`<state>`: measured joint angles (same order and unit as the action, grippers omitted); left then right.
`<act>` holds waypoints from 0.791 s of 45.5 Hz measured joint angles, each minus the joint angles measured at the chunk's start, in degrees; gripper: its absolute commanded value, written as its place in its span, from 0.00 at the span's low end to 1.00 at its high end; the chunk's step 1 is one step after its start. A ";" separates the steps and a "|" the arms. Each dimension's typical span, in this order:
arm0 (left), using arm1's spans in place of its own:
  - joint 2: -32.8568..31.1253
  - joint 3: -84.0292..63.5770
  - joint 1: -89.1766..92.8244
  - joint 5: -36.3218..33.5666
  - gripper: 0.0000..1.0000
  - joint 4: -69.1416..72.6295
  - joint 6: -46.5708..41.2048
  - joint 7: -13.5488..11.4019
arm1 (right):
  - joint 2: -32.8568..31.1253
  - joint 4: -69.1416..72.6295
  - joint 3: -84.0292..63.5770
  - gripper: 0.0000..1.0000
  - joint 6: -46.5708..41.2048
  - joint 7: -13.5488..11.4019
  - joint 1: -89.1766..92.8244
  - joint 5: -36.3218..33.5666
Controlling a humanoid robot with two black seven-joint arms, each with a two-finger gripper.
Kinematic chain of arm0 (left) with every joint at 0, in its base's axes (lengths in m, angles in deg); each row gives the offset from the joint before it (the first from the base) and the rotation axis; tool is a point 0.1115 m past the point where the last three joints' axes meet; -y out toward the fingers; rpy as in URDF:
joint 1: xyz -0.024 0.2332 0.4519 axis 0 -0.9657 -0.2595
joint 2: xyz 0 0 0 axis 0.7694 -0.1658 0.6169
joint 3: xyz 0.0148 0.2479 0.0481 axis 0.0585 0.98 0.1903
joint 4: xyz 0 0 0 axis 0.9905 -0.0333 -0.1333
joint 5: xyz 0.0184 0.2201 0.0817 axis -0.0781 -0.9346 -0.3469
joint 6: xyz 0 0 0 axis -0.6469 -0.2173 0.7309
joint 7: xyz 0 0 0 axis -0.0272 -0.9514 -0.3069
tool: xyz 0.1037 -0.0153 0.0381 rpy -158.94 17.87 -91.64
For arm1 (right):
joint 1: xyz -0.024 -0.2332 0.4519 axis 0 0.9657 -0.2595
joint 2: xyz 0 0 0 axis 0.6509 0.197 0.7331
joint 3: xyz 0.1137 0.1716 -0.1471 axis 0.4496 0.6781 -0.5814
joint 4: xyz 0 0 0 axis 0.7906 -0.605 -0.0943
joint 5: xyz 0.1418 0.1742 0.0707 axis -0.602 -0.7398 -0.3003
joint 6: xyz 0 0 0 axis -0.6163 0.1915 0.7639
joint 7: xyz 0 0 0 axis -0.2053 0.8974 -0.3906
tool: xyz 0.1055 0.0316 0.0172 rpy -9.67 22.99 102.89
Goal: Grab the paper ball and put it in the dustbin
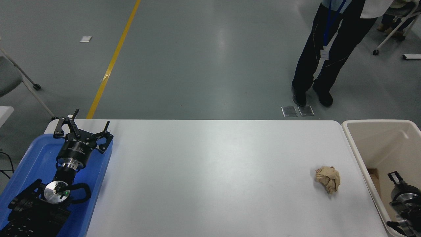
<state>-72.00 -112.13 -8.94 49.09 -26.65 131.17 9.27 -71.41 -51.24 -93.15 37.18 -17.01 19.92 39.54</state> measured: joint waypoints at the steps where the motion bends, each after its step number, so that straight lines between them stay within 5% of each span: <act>1: 0.00 0.00 0.00 0.00 0.99 0.00 0.00 0.00 | 0.07 0.00 0.01 0.00 0.04 -0.01 -0.06 0.00; 36: -0.09 0.00 0.09 0.00 0.99 0.00 0.00 0.00 | 1.72 -0.09 -0.01 0.00 0.68 -0.04 -1.30 0.06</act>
<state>-72.08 -112.12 -8.85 49.09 -26.65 131.17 9.27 -69.69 -51.32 -93.16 37.86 -17.05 18.62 39.60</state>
